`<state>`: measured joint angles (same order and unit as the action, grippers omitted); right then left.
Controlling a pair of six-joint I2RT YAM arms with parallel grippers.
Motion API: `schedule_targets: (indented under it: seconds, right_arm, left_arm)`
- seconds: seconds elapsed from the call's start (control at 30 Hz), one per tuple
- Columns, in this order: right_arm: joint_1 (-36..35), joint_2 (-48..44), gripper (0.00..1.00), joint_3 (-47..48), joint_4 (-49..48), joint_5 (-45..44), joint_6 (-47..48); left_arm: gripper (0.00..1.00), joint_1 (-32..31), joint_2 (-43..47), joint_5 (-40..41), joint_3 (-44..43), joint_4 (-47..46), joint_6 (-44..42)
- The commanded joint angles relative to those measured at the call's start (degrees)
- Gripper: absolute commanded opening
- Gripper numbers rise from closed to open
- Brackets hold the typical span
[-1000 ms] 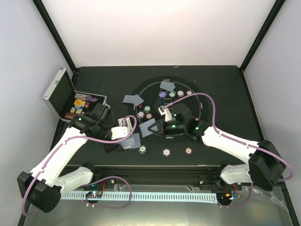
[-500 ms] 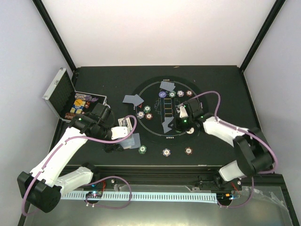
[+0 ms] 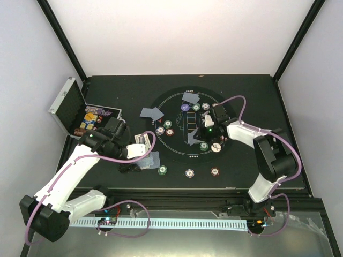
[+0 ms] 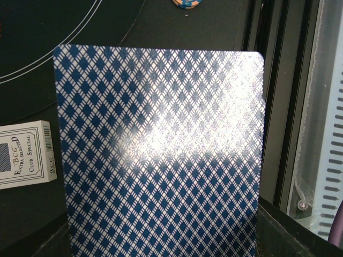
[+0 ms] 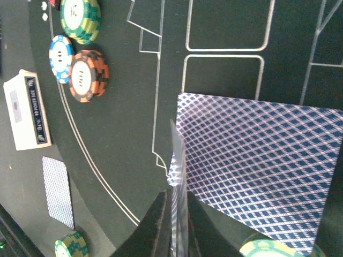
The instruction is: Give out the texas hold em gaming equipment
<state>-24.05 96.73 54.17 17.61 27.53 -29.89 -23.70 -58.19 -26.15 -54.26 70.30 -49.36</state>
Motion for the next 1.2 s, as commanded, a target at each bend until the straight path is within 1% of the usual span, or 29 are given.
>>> schedule_targets:
  seconds: [0.0,0.07,0.1,0.2,0.3,0.43,0.53,0.67,0.83,0.97,1.17]
  right_arm:
    - [1.2,2.0,0.14,2.6,4.1,-0.4,3.3]
    - [1.2,2.2,0.30,3.6,5.8,-1.7,4.0]
    - [1.2,1.9,0.33,4.1,6.5,-2.7,4.3]
    - [1.5,0.1,0.38,5.4,8.7,-6.6,4.6]
    - [1.9,-1.1,0.38,7.8,12.0,-10.2,5.9]
    - [2.0,-1.4,0.40,11.1,17.8,-18.3,8.0]
    - [2.0,-1.7,0.43,12.4,19.5,-22.0,8.7]
    - [1.9,0.4,0.45,14.6,17.9,-18.9,8.7]
    - [1.6,7.4,0.45,20.5,16.6,-16.0,8.8]
    - [0.6,12.4,0.40,24.0,16.1,-16.2,8.9]
    - [-1.5,17.2,0.38,25.1,14.5,-17.8,8.0]
  left_arm:
    - [0.02,0.1,0.0,-0.8,-2.1,0.1,-0.8]
    - [0.02,0.1,-0.1,-1.0,-2.2,0.1,-0.8]
    - [0.01,0.1,-0.2,-1.0,-2.3,0.1,-0.8]
    - [0.01,0.1,-0.2,-1.1,-2.2,0.2,-0.8]
    - [0.01,0.1,0.0,-1.1,-2.1,0.3,-0.7]
    - [0.02,0.1,0.2,-0.9,-1.8,0.3,-0.8]
    - [0.02,0.1,0.3,-1.1,-1.8,0.3,-0.6]
    - [0.02,0.1,0.2,-1.3,-1.9,0.3,-0.5]
    - [0.01,0.1,0.2,-1.0,-2.0,0.4,-0.5]
    - [0.01,0.1,0.0,-0.7,-2.1,0.4,-0.5]
    - [0.01,0.1,-0.3,-0.7,-2.4,0.4,-0.4]
